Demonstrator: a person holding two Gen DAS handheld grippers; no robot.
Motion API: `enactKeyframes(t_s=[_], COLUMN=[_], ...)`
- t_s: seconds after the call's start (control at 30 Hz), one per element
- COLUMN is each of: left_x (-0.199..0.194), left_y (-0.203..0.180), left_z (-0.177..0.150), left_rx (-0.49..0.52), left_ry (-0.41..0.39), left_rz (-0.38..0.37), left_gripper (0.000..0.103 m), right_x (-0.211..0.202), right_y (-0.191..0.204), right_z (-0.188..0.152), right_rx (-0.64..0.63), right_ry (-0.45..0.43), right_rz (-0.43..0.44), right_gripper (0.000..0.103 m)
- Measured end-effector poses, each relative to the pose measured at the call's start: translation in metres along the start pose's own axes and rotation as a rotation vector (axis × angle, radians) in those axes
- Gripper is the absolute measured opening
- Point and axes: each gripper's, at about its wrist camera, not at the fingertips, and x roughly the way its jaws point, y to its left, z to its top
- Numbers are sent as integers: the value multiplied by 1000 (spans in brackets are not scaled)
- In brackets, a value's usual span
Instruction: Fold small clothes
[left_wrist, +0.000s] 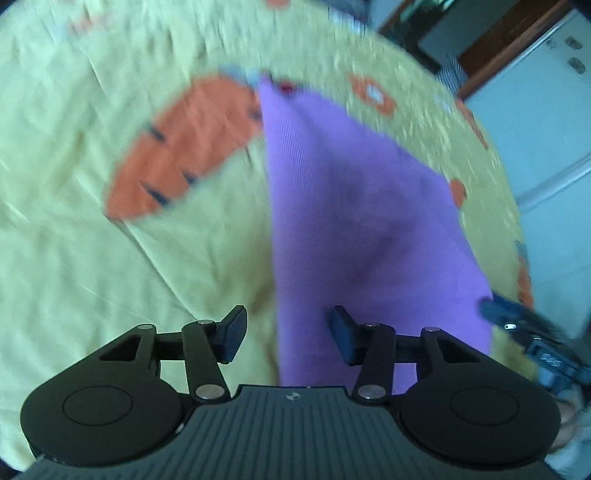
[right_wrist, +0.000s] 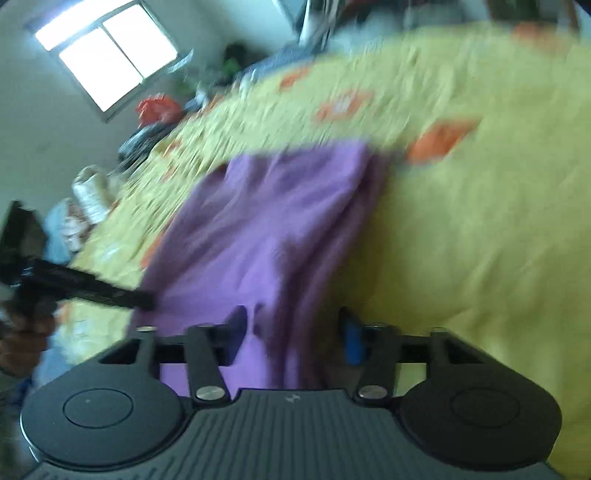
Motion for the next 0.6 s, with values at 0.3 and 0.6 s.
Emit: enactKeyframes(t_s=[0.3, 0.6], left_x=[42, 38], left_y=[-75, -52], left_z=[19, 13], left_rx=[196, 106], left_ry=[-269, -304], left_rz=[341, 336], left_gripper=[61, 78], right_x=[38, 52], right_y=[64, 40], right_z=[14, 20], right_rx=[-297, -210], right_ry=[-78, -71], right_rz=[-104, -205], right_gripper=[30, 31])
